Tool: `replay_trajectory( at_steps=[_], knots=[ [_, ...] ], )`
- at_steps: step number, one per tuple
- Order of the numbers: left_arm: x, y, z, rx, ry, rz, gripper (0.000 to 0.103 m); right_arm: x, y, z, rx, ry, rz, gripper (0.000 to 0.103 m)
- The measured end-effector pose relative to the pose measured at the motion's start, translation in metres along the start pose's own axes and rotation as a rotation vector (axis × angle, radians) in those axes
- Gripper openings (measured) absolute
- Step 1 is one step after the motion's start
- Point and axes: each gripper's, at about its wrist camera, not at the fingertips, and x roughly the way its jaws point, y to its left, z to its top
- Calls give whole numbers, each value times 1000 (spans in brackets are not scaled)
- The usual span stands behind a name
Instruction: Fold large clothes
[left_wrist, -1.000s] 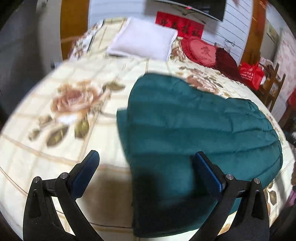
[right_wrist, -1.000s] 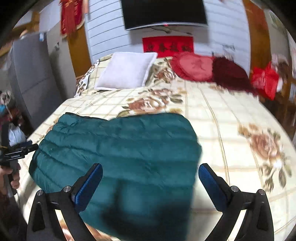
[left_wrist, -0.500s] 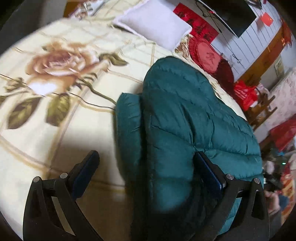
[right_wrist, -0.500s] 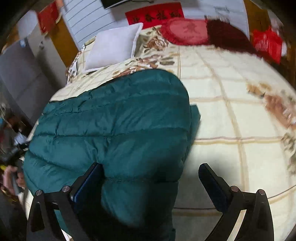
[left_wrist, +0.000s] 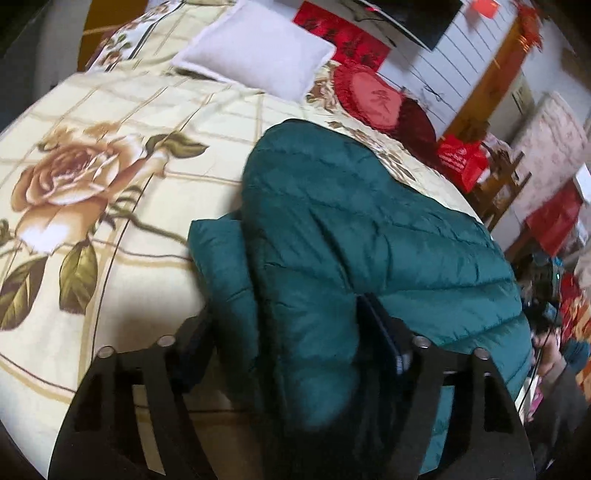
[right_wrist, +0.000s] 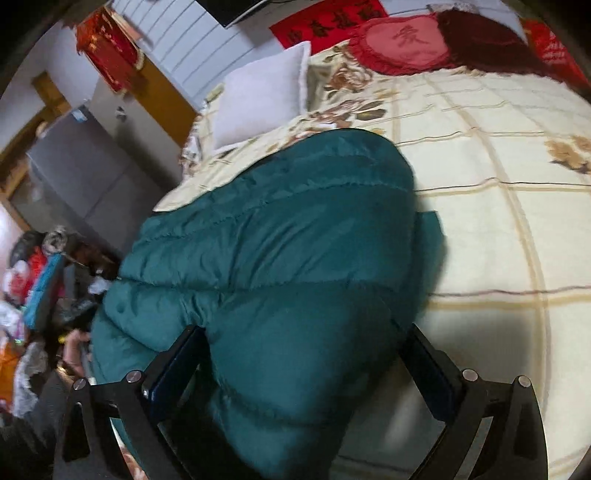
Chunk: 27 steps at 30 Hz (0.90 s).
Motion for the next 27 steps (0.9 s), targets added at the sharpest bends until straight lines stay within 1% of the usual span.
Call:
replay_trajectory(
  at_steps=[2,3,4,6,7,8,10,11,12,14,17,23,27],
  knots=[
    [-1,-2,0,16,-1,-5,62,4,-1,4,8,10,48,102],
    [-1,-4,0,25,-2,-2,56,9,2,6,5,22,60,100],
    [-2,-7,1,40,-8,5,50,12,3,8,-2,28,55,94],
    [-5,-16,0,73,-27,40,44,16,13,10,-22,42,21,86],
    [-6,-19,1,84,-34,56,41,15,17,11,-31,38,8,77],
    [-6,-22,1,95,-43,71,39,14,21,11,-41,33,-3,73],
    [-12,-26,2,108,-72,99,31,11,31,13,-82,19,-42,58],
    [-15,-27,3,106,-88,104,30,8,39,13,-107,8,-69,54],
    [-19,-29,3,104,-103,106,28,4,45,13,-134,-6,-94,48],
    [-28,-30,4,98,-133,108,26,-5,62,15,-202,-54,-142,39],
    [-38,-34,4,108,-165,97,25,-16,76,16,-253,-121,-175,35],
    [-67,-45,6,123,-246,66,23,-43,107,23,-328,-240,-216,32],
    [-95,-55,10,104,-298,28,23,-67,128,26,-355,-315,-202,32]
  ],
)
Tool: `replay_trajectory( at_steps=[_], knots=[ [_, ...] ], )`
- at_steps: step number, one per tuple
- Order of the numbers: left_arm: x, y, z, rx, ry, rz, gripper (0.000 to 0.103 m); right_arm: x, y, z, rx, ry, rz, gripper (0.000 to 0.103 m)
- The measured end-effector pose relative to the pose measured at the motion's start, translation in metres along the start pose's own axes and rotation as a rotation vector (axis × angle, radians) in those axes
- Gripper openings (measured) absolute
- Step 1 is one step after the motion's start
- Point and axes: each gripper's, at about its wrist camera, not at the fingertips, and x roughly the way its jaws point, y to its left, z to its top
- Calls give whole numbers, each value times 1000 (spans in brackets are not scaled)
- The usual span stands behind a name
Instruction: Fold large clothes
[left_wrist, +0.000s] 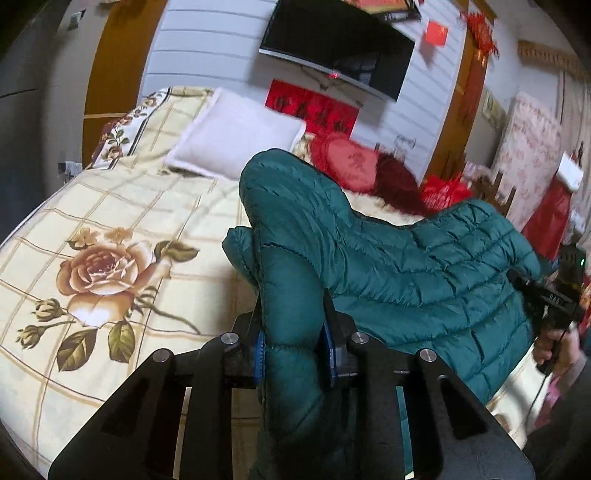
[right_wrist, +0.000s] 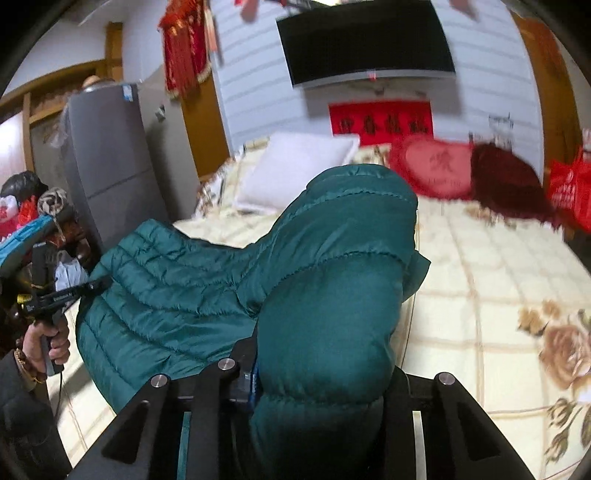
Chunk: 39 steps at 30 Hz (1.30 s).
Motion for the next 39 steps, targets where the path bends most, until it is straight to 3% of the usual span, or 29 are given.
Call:
replay_trajectory(
  at_steps=[5,10,13,17,19,22,23,24,26,28,31,33,35,37,39],
  knots=[
    [-48,-24,-2,-1,-42,-23,23,-39,10,15,-3,-69,29,32],
    [-79,-47,-27,34,-11,-25,23,-64,12,-1,-10,-51,51,32],
    [-77,-51,-47,22,29,-12,23,-68,6,-22,13,-17,64,32],
    [-54,-44,-68,5,94,27,23,-40,-7,-39,57,66,82,32],
    [-37,-37,-82,-9,149,75,27,-18,-16,-49,107,143,95,33],
    [-28,-27,-92,-48,199,97,40,6,-43,-63,285,258,105,55],
    [-29,-26,-92,-55,201,103,44,8,-56,-67,380,276,134,58],
    [-32,-24,-91,-58,196,109,51,8,-64,-69,451,282,152,59],
    [-42,-22,-88,-70,168,137,52,-3,-83,-73,583,262,170,60],
    [-53,-21,-80,-87,135,162,52,-19,-90,-73,610,213,112,60],
    [-71,-30,-63,-86,49,203,55,-50,-83,-63,552,129,-40,60],
    [-68,-47,-48,-51,17,189,69,-60,-52,-47,392,85,-144,61],
    [-55,-64,-35,-25,-4,188,72,-54,-13,-29,206,54,-175,64],
    [-33,-75,-27,-28,6,192,72,-41,8,-21,121,46,-174,72],
    [0,-80,-29,-25,71,215,72,-15,24,-23,68,88,-200,74]
  ],
)
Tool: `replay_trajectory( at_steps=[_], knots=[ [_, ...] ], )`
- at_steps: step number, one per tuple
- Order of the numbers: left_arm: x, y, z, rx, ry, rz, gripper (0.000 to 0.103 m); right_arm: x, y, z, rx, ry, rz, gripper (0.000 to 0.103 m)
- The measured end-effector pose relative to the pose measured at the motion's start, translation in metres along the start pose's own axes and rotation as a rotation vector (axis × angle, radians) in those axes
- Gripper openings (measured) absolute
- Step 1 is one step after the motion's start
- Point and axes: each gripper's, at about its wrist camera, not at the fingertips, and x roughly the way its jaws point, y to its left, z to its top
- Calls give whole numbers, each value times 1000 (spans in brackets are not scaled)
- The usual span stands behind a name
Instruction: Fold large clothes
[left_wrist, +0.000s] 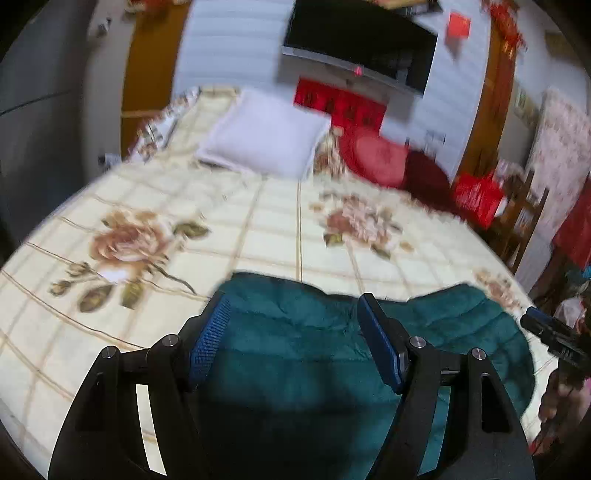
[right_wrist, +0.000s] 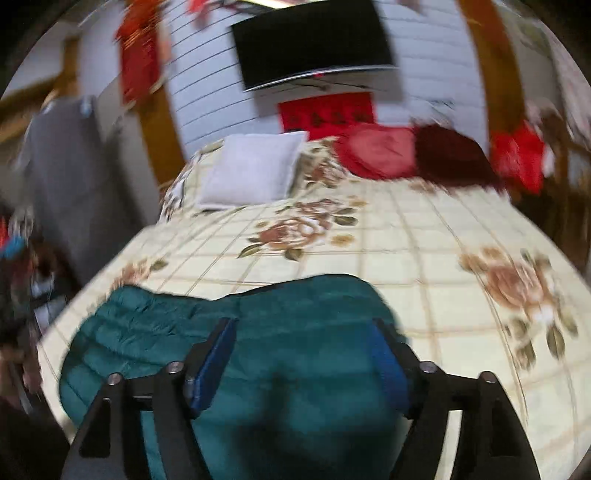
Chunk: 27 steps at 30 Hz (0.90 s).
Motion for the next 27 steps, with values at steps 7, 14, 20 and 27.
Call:
replay_trajectory(
  at_steps=[7,14,20,27],
  knots=[
    [63,14,-39,-53,184,168,77,64,-9,-26,5,217,-19,82],
    [67,6,-45,-29,182,226,82,67,-4,-33,-1,243,-13,97],
    [69,9,-44,-43,180,213,82,68,5,-32,0,263,-37,103],
    [69,10,-43,-49,179,205,83,66,7,-34,-8,252,-45,103]
  ],
)
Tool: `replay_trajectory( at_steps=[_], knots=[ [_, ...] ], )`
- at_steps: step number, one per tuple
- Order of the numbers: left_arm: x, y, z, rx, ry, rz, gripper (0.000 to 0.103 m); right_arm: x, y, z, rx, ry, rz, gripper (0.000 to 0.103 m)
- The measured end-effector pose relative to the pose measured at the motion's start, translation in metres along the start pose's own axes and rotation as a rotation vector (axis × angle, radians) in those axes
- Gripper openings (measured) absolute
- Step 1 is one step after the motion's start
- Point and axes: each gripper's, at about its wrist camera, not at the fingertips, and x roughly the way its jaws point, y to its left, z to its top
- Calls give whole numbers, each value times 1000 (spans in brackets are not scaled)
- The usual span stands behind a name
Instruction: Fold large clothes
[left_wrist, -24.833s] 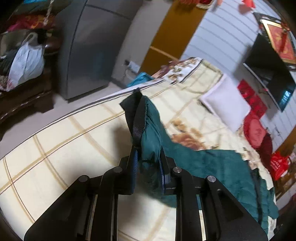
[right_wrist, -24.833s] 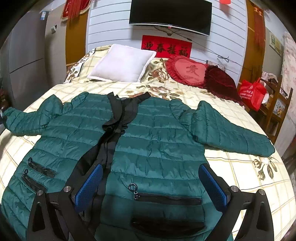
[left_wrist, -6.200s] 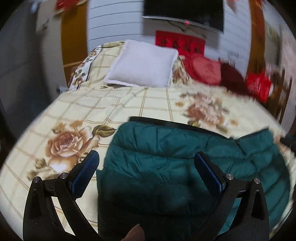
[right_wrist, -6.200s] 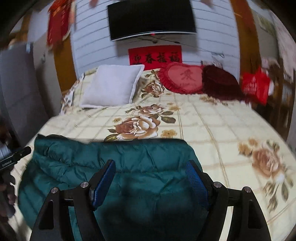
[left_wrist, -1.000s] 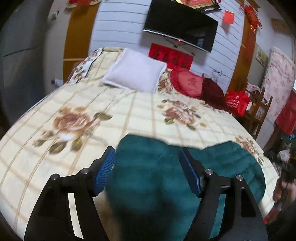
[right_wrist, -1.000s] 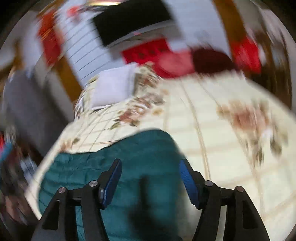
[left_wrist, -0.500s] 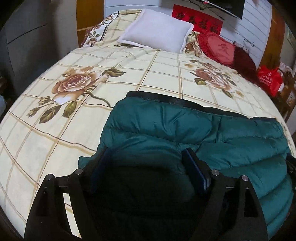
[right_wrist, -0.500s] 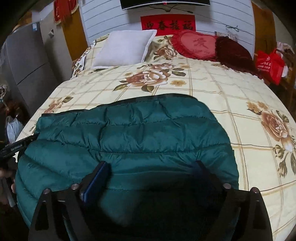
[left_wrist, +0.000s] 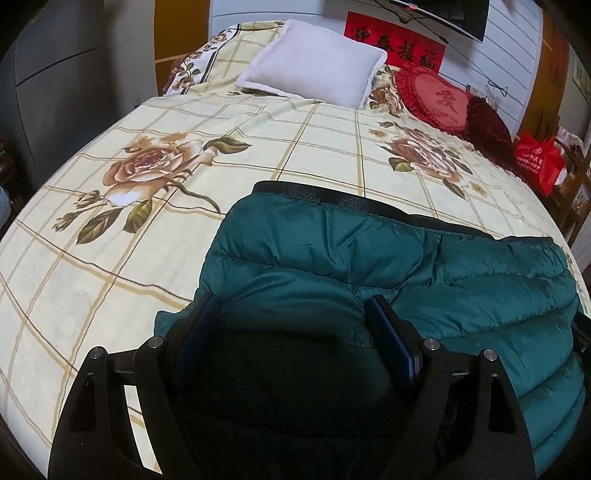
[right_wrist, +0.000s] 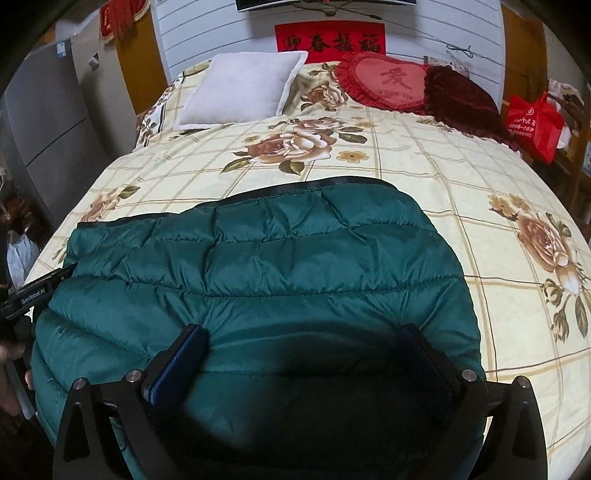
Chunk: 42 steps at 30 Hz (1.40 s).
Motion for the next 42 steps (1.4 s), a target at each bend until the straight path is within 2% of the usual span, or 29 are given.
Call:
replay_trajectory(
  at_steps=[7,18,24,27,31,34,35,39,41,42],
  knots=[
    [1,-2,1,8,17,3,83,5,1,-2,-23,12,-2,103],
    [1,7,3,-48,26,-81,89,5,-1,-4,-22,6,-2,103],
    [-1,-3,0,8,-9,-6,89,5,-1,-4,-19,18,-7,103],
    [11,3,3,-16,35,-15,90,14,-7,-2,10,61,29,103],
    [12,4,5,-26,55,-5,90,18,-7,0,20,72,33,103],
    [-3,7,6,-37,51,28,90,11,-4,3,8,62,25,103],
    [-14,9,6,-46,37,60,90,4,-3,4,2,54,17,103],
    [-43,12,4,-59,-19,44,90,-40,0,6,46,-86,57,103],
    [-38,11,1,-44,-9,63,90,-52,3,5,54,-136,38,103],
    [-29,11,-2,-36,20,74,90,-49,4,5,57,-128,21,103]
  ],
)
